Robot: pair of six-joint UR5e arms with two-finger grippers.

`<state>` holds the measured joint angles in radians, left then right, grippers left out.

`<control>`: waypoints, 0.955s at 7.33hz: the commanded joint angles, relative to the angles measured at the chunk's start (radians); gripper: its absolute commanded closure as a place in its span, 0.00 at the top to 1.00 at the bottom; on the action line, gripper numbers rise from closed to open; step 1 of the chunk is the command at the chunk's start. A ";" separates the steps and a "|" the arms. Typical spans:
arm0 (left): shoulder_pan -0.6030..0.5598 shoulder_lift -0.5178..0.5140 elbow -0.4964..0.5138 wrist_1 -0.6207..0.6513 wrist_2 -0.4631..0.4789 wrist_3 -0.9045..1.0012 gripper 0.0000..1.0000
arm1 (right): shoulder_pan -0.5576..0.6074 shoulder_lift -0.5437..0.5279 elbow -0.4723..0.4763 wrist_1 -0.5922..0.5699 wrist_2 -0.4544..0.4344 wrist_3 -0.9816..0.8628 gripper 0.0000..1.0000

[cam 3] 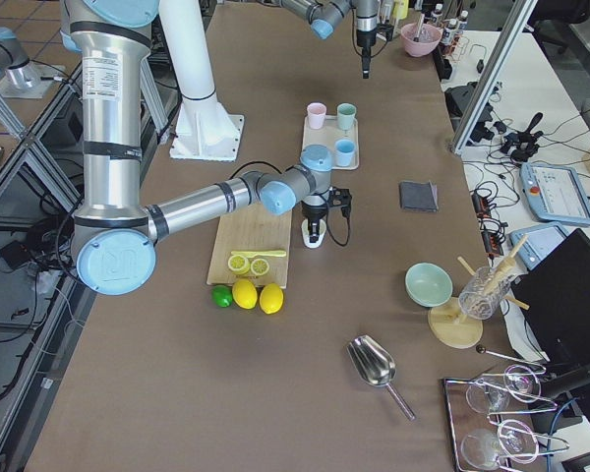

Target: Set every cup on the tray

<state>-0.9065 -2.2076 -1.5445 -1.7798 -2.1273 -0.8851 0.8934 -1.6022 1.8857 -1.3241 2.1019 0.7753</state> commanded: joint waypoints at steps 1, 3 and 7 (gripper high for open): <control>-0.006 0.000 0.001 0.000 0.000 0.000 0.98 | -0.004 0.037 -0.004 -0.001 -0.002 0.010 0.00; -0.053 0.002 0.003 0.029 -0.028 0.079 0.98 | -0.004 0.127 0.001 -0.013 0.009 0.091 0.00; -0.294 0.149 0.012 0.099 -0.143 0.465 0.98 | -0.124 0.377 0.004 -0.084 -0.009 0.433 0.00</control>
<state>-1.1291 -2.1106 -1.5422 -1.6858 -2.2526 -0.5346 0.8182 -1.3021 1.8892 -1.3663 2.1092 1.1216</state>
